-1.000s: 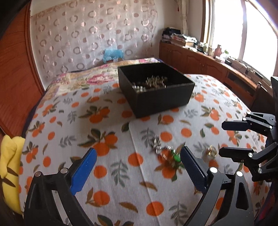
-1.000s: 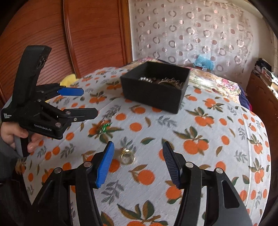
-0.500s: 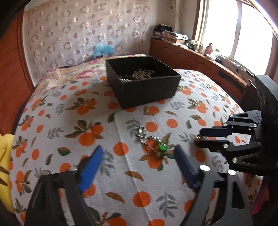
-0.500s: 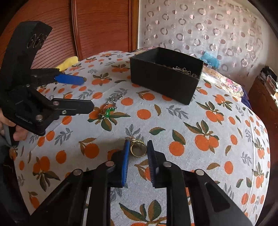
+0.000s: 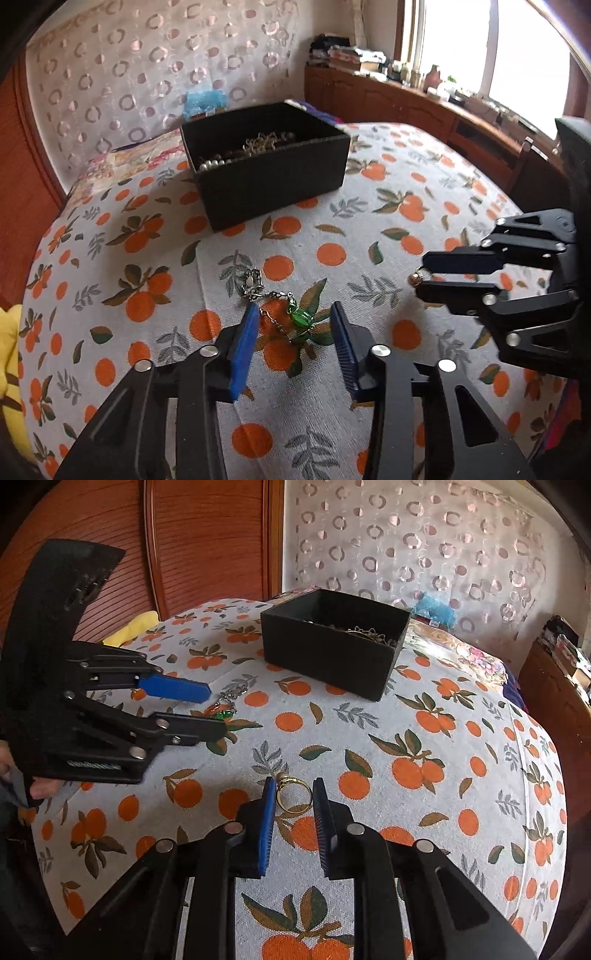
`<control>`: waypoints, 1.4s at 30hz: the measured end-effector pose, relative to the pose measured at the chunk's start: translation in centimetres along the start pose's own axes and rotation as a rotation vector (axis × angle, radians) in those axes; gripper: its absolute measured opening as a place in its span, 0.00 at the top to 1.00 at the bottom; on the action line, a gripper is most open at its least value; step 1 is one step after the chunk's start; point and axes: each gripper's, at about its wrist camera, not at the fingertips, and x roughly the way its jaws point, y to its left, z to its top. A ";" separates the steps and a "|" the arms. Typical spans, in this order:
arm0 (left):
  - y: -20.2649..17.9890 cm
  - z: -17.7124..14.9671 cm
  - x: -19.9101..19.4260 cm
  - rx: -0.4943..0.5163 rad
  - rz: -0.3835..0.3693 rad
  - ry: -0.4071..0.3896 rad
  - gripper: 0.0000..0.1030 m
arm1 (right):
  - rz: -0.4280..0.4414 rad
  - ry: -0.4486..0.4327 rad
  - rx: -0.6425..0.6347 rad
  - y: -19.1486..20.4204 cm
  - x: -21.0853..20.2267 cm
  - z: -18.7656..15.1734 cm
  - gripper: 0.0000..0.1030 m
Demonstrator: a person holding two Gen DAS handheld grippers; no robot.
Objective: Organize jewelry
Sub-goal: 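Close the left tool on the green-stone pendant while the right tool grasps the gold ring, then lower the pendant and gold ring into the box with both tools and open them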
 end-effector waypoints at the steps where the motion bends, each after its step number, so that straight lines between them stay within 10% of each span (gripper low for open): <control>1: 0.0 0.0 0.0 0.002 0.005 -0.003 0.65 | -0.001 0.000 0.000 0.0 0.0 0.0 0.79; 6: 0.3 -0.1 0.0 -0.010 0.007 -0.014 0.90 | -0.001 -0.001 0.000 0.0 -0.1 0.0 0.78; 11: 0.4 -0.2 -0.6 -0.013 -0.012 -0.033 0.95 | 0.001 -0.009 0.005 0.0 -0.3 -0.1 0.79; 42: 3.1 7.0 -9.5 -0.029 0.046 -0.285 0.95 | -0.069 -0.148 0.056 -3.9 -2.0 8.5 0.79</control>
